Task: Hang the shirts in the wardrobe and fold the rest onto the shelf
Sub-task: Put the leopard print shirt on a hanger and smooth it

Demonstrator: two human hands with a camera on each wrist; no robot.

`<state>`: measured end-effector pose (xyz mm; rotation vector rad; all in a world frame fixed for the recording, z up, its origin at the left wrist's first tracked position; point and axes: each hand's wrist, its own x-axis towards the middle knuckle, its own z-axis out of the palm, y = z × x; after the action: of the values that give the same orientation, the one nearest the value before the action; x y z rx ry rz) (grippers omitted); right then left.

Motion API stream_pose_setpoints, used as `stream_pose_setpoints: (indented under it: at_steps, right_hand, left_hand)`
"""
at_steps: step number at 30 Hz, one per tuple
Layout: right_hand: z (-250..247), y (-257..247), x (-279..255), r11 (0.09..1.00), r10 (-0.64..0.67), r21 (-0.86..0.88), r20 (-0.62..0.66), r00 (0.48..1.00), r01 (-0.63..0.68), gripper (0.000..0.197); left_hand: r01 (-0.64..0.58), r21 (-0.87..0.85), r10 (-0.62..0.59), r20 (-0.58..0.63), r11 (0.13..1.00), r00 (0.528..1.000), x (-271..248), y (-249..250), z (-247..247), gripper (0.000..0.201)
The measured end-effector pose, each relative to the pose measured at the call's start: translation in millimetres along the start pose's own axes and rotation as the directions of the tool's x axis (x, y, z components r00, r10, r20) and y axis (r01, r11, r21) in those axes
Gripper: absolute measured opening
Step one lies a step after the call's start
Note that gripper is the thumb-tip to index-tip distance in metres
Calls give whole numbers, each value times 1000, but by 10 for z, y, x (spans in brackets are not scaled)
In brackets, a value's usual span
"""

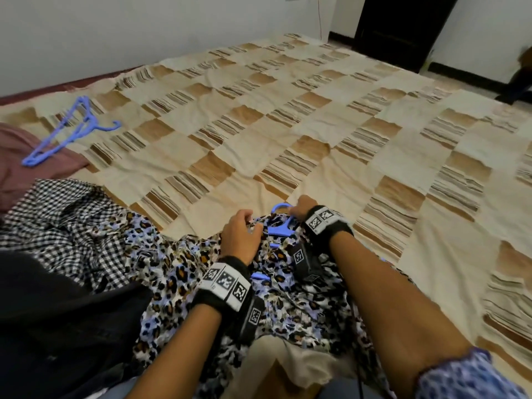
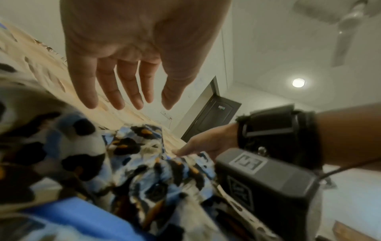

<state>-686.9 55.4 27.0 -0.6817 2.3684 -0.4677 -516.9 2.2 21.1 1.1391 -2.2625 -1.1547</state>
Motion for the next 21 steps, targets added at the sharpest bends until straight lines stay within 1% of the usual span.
stream_pose_setpoints:
  at_steps: [1, 3, 5, 6, 8, 10, 12, 13, 14, 16, 18, 19, 20, 21]
  right_hand:
    - [16, 3, 3, 999, -22, 50, 2, 1000, 22, 23]
    - [20, -17, -47, 984, -115, 136, -30, 993, 118, 17]
    - [-81, -102, -204, 967, -218, 112, -117, 969, 230, 17]
    - [-176, -164, -316, 955, -272, 74, -157, 949, 286, 19]
    - [-438, -327, -594, 918, -382, 19, -219, 898, 395, 20]
    - [-741, -520, -932, 858, -504, -11, -220, 835, 514, 18]
    - [-1037, -732, -1327, 783, -610, 45, -140, 780, 620, 13]
    - [-1185, -838, -1523, 743, -654, 72, -138, 744, 666, 14]
    - [-1333, -944, -1696, 699, -688, 89, -185, 701, 709, 15]
    - [-1620, -1159, -2015, 615, -695, 156, -357, 624, 773, 10]
    - [-1845, -1357, -2299, 552, -650, 185, -514, 559, 813, 9]
    - [-1930, -1449, -2437, 532, -634, 176, -565, 528, 828, 14]
    - [-1999, -1535, -2557, 512, -635, 163, -589, 500, 843, 21]
    - [-2060, -1606, -2676, 493, -658, 155, -578, 483, 856, 25]
  left_hand:
    - [15, 33, -15, 15, 999, 1000, 7, -15, 12, 41]
    - [28, 85, -33, 51, 996, 998, -31, -60, 1, 50]
    - [22, 166, -31, 51, 986, 998, -105, -61, -62, 53]
    - [19, 208, -27, 38, 978, 999, -149, -20, -122, 49]
    - [-10, 247, 9, 5, 969, 1000, -220, 123, -300, 35]
    - [-64, 215, 77, -56, 975, 995, -257, 340, -558, 24]
    - [-125, 175, 148, -124, 977, 981, -258, 591, -878, 22]
    - [-184, 154, 205, -137, 971, 969, -269, 727, -1045, 21]
    - [-252, 132, 270, -138, 959, 953, -299, 858, -1213, 21]
    - [-376, 118, 389, -126, 919, 912, -451, 1113, -1527, 29]
    - [-436, 140, 452, -124, 889, 883, -625, 1333, -1797, 37]
    - [-443, 133, 459, -143, 887, 877, -683, 1441, -1931, 35]
    - [-436, 117, 450, -165, 892, 877, -702, 1538, -2068, 35]
    - [-431, 88, 440, -184, 898, 879, -725, 1644, -2211, 40]
